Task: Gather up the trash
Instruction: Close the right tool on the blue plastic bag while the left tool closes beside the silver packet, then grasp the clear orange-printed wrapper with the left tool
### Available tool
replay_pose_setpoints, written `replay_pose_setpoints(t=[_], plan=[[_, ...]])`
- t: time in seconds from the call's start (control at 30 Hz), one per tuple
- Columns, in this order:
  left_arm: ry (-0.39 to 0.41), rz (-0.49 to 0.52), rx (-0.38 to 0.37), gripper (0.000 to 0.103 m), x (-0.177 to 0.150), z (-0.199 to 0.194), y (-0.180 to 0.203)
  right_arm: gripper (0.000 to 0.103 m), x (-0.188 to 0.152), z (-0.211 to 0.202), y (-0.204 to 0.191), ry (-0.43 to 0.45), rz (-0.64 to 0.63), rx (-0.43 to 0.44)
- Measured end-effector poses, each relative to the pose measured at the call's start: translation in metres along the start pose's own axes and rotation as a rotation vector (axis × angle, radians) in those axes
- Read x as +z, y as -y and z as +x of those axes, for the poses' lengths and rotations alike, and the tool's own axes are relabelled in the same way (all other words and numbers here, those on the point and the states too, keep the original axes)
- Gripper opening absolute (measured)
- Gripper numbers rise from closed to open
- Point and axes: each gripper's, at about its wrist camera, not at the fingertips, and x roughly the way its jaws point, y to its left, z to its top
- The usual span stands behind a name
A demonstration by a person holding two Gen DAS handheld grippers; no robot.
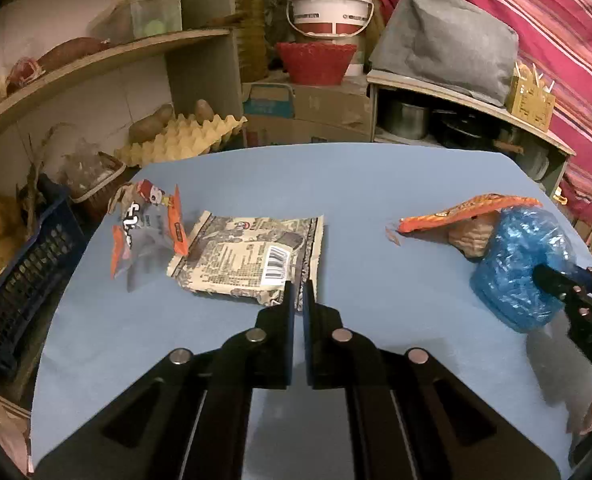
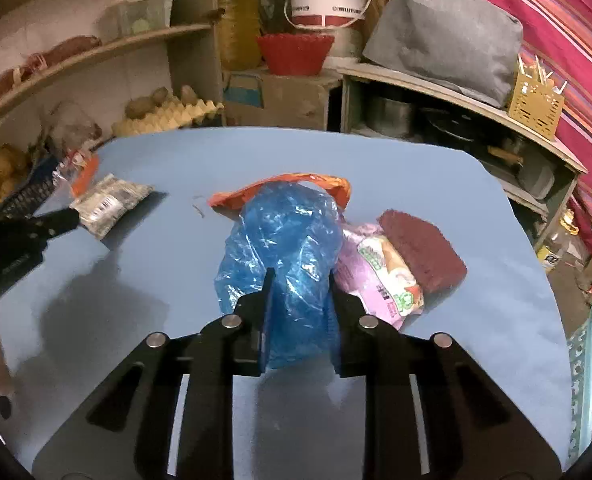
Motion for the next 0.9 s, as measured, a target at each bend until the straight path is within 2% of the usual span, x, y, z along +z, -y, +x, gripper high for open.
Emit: replay_pose_setpoints(t=[0.13,0.4,0.73,0.9], plan=[[-0.003,-0.019,-0.007,0.004,0.0,0.0,-0.005,0.022,0.005,-0.015,0.002,0.031,0.009,0.045],[0.027,-0.058,-0.012,0.004,0.006,-0.01,-0.016,0.022,0.013,-0.037,0.011,0.075,0.019,0.077],[0.039,-0.101,0.014,0.004,0.011,-0.018,-0.038,0.022,0.013,-0.052,0.031,0.105,0.055,0.072],[0.061,-0.147,0.034,0.004,0.014,-0.029,-0.062,0.022,0.01,-0.055,0.045,0.112,0.078,0.053]])
